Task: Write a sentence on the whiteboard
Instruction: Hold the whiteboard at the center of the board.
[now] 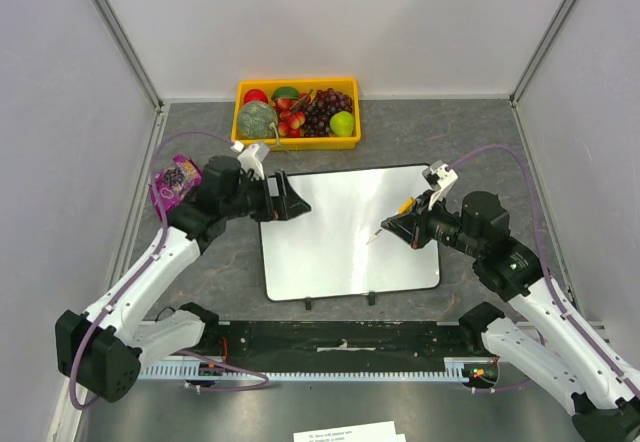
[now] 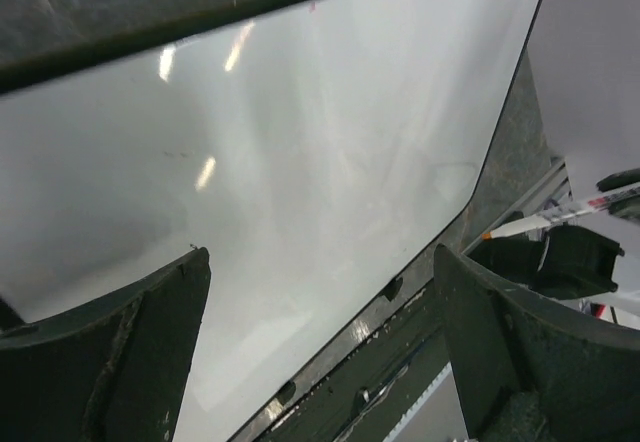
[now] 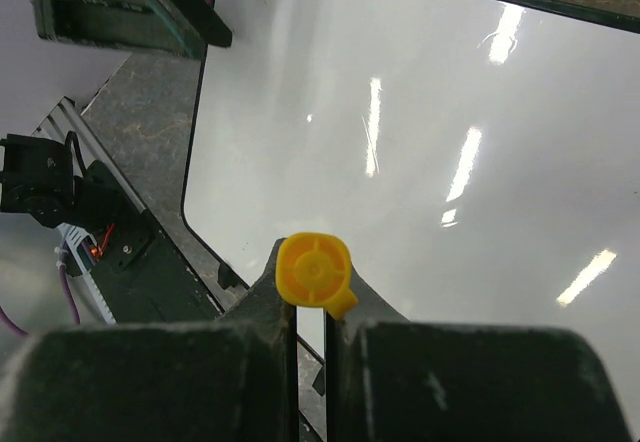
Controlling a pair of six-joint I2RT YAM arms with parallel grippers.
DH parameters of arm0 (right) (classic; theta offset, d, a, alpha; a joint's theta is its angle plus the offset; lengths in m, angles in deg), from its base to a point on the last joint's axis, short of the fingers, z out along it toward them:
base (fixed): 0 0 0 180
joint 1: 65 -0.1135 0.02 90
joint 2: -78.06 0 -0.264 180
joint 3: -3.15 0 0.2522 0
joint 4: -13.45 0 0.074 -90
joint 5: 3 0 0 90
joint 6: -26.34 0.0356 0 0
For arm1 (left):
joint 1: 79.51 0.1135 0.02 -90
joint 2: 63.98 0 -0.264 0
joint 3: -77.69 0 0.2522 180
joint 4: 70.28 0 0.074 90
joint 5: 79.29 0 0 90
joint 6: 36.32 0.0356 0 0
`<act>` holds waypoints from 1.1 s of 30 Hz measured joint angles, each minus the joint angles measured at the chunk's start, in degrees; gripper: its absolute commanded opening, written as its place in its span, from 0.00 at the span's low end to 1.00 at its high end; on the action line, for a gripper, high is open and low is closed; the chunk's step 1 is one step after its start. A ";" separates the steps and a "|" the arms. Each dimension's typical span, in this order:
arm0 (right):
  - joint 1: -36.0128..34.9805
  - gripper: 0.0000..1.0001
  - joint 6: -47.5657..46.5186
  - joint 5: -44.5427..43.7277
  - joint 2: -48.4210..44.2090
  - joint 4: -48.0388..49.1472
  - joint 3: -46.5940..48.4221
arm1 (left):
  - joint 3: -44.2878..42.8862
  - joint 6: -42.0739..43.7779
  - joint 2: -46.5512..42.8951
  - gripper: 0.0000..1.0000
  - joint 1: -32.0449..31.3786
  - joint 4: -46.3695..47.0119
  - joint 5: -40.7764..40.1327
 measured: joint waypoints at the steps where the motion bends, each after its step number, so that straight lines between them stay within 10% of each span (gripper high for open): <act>1: 0.00 0.00 0.00 0.00 0.17 0.00 0.00 | -0.98 0.61 0.02 0.96 1.29 -0.48 0.68; 11: 0.00 0.00 0.66 0.63 3.82 1.20 0.31 | -13.42 6.05 2.32 0.96 8.37 -3.15 4.04; 33: 0.00 0.00 1.84 1.55 4.68 8.22 0.31 | -10.36 11.26 1.62 0.98 15.21 0.04 12.00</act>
